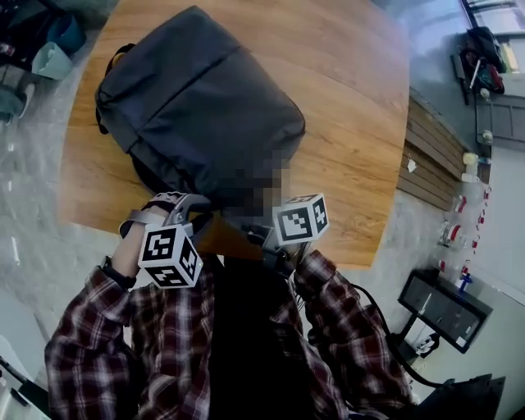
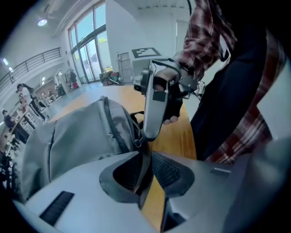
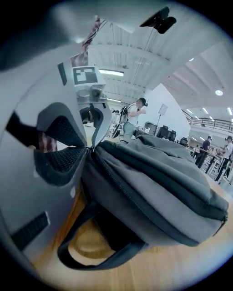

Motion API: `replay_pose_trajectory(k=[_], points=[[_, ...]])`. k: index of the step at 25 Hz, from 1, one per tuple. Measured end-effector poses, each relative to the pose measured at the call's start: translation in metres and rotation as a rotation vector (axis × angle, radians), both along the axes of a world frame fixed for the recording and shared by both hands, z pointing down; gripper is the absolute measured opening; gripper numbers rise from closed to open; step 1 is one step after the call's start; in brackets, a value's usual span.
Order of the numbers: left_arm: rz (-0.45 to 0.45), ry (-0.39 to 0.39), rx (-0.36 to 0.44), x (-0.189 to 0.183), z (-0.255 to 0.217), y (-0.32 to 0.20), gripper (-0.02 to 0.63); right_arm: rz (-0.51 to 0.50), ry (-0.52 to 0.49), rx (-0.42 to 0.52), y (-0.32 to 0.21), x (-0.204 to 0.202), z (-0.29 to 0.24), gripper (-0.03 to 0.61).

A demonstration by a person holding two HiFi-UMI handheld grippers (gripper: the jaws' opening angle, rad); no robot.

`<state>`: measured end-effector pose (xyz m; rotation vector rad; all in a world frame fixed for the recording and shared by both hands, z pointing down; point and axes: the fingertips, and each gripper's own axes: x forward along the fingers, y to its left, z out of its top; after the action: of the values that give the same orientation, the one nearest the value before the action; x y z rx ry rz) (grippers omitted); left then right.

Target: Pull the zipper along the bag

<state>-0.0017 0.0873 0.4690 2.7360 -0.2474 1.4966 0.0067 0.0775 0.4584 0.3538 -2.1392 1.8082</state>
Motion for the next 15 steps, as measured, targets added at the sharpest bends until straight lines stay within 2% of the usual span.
replay_pose_trajectory(k=[3,4,7,15], points=[[-0.098,-0.012,0.03,-0.004,0.012,-0.004,0.087,0.045,0.034,-0.015,0.0,-0.007,0.006,0.017],[-0.132,-0.01,0.017,-0.006,0.016,-0.006,0.035,0.056,0.055,-0.013,0.0,-0.008,0.01,0.017],[-0.175,-0.002,-0.061,-0.012,0.02,-0.008,0.032,0.052,0.112,0.017,0.0,-0.006,0.017,0.015],[-0.212,0.057,-0.206,-0.014,0.019,-0.008,0.029,-0.159,0.19,0.092,0.001,-0.001,0.02,0.015]])
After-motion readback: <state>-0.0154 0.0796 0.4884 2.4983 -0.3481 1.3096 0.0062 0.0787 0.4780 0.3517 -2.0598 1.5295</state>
